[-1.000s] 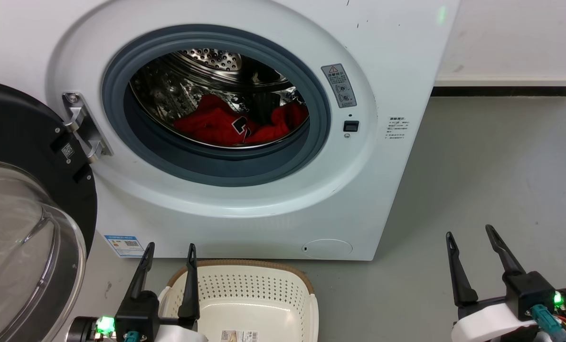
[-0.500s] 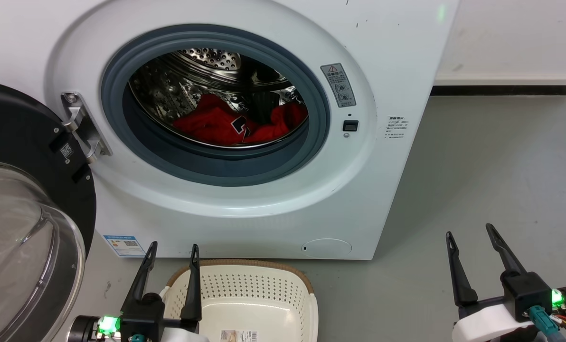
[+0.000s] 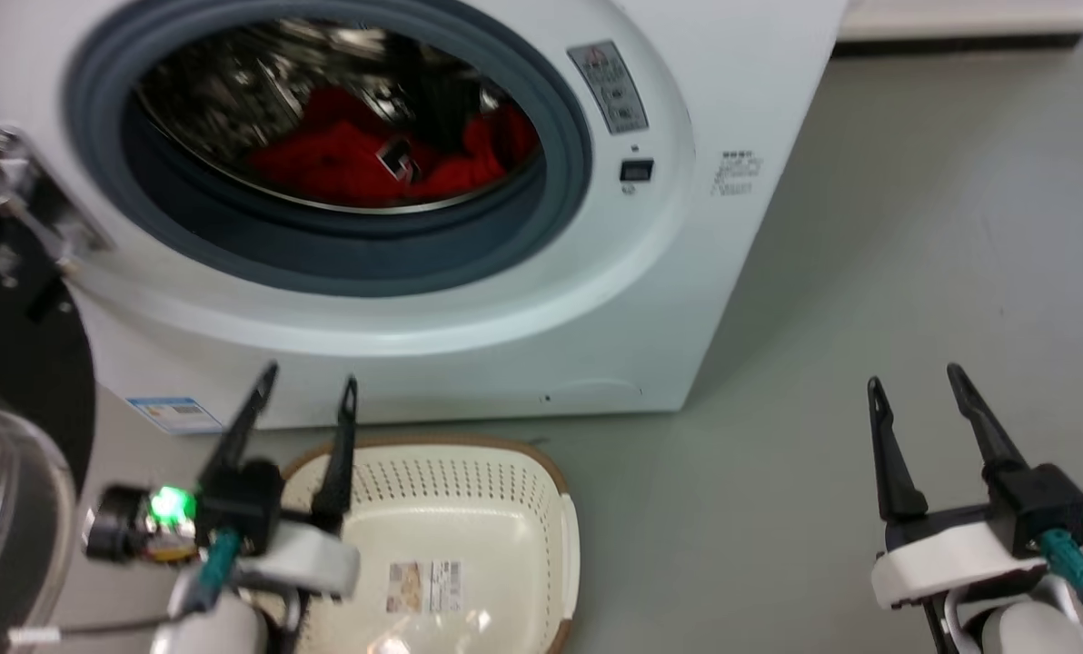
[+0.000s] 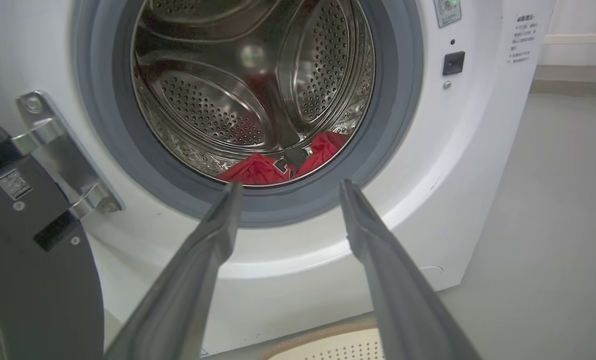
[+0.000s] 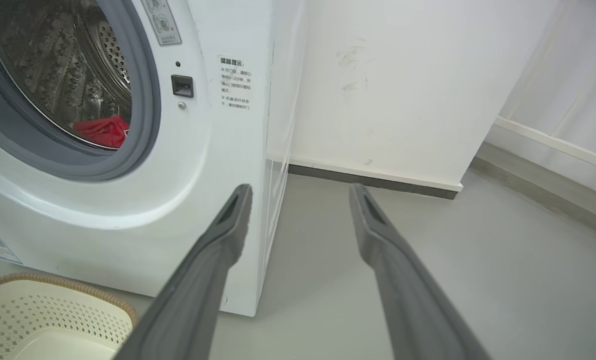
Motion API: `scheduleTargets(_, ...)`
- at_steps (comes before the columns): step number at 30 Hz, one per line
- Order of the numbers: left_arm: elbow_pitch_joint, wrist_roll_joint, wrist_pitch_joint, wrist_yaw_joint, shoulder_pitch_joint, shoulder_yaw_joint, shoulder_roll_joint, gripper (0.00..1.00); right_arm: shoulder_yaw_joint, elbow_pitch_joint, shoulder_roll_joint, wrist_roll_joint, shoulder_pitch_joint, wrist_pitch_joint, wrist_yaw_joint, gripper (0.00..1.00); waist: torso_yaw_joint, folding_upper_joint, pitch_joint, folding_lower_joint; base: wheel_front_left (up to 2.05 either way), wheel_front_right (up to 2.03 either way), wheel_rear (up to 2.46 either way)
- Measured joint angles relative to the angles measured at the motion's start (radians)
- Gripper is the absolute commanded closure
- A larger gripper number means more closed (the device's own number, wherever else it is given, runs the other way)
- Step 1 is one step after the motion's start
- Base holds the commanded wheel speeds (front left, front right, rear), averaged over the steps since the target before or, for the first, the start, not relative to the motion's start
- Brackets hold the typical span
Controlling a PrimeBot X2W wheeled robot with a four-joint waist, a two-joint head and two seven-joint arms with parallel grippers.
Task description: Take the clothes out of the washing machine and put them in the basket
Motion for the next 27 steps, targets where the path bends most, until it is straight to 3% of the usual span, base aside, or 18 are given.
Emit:
scheduleTargets(5,0.085,0.017,0.000,-0.056,-0.207,0.006,0.091,0.00,0.003,-0.009,-0.001,0.040,-0.051,0.000,0.000,0.00,-0.039,0.0000,0.121,0.0003,0.00,0.00,0.00)
scheduleTargets(11,0.310,0.025,0.030,-0.113,-0.533,-0.016,0.212,0.00,0.013,-0.019,-0.002,0.088,-0.114,0.000,0.000,0.00,-0.093,0.0000,0.278,0.0004,0.00,0.00,0.00)
scheduleTargets(16,0.453,0.006,0.174,-0.128,-0.844,-0.082,0.288,0.00,0.031,-0.027,-0.002,0.131,-0.155,0.000,0.000,0.00,-0.140,0.0000,0.399,0.0004,0.00,0.00,0.00)
scheduleTargets(27,0.687,-0.147,0.569,-0.129,-1.370,-0.370,0.425,0.00,0.083,-0.054,-0.002,0.207,-0.205,0.000,0.000,0.00,-0.244,0.0000,0.599,0.0003,0.00,0.00,0.00)
